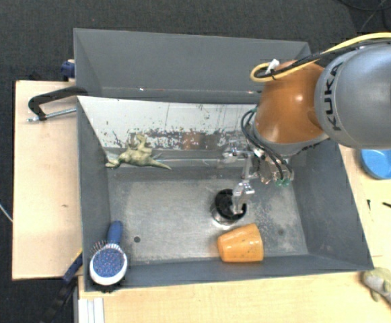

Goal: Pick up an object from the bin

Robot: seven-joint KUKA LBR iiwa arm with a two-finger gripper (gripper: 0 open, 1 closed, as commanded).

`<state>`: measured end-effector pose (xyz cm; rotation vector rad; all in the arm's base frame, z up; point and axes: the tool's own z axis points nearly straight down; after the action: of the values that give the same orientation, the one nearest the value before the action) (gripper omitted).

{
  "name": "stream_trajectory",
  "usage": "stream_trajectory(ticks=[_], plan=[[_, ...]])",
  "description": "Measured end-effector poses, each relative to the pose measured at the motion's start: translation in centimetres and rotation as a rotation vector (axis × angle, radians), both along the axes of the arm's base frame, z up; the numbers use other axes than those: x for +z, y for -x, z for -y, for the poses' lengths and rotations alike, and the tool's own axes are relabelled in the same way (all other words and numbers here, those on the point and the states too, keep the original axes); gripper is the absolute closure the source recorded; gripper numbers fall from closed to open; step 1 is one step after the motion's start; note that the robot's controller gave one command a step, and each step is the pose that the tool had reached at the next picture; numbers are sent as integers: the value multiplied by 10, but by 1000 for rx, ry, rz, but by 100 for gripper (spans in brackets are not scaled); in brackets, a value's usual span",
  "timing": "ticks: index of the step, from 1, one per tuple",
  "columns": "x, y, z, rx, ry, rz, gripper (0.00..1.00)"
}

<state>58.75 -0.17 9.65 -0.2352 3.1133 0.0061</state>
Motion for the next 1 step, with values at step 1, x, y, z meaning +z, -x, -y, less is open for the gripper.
stream_trajectory(ticks=[1], plan=[[-4, 3, 2, 0, 3, -11, 100]])
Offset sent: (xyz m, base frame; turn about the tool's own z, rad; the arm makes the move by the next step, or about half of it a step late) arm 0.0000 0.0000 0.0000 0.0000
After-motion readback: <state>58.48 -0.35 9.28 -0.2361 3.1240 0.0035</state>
